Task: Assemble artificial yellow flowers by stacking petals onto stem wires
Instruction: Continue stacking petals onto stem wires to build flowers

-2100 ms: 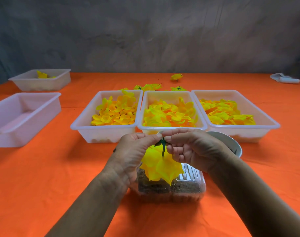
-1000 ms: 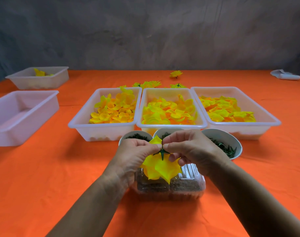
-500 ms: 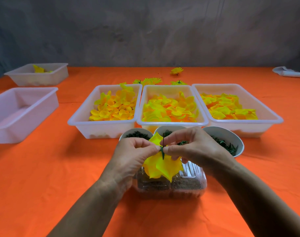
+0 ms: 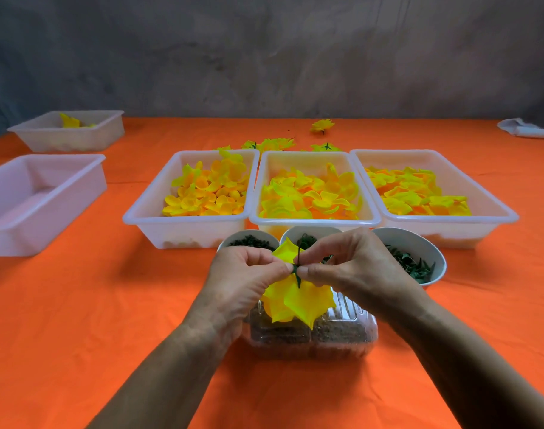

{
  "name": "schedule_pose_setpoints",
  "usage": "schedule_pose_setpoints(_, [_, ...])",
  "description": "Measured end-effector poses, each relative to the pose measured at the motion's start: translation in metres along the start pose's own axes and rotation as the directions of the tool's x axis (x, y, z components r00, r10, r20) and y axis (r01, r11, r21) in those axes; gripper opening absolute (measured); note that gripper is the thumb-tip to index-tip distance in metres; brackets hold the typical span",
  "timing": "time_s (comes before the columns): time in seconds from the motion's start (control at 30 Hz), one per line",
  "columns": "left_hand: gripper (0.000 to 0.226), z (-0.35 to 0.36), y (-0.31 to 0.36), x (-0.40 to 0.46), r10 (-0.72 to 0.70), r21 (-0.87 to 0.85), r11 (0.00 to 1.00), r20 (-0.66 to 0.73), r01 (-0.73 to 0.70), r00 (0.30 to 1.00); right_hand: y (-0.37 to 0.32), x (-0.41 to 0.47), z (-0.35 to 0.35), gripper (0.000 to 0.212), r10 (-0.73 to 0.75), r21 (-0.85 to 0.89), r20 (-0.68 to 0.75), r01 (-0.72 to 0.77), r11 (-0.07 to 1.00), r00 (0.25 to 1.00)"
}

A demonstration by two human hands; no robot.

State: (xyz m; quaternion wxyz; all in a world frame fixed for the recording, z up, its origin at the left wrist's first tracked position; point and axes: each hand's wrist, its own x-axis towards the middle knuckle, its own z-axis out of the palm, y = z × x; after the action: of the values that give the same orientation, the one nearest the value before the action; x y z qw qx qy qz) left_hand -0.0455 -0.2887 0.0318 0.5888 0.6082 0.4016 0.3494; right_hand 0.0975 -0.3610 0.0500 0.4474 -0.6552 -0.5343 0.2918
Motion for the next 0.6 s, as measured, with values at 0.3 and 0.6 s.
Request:
schedule_pose_setpoints(0.3, [0.028, -0.0001, -0.0007, 0.0062, -0.022, 0.060, 0.998, 0.048, 0.019, 0.999, -0.0002, 0.0051, 0.0002, 0.006, 0.046, 0.006, 0.051, -0.046, 0.999, 0.998])
schedule_pose_setpoints(0.6, [0.034, 0.0043, -0.0021, 0.0034, -0.032, 0.187, 0.982, 0.087, 0.016, 0.996, 0.0054, 0.0010, 0.0058, 0.008, -0.046, -0.213, -0.017, 0.042, 0.976, 0.999])
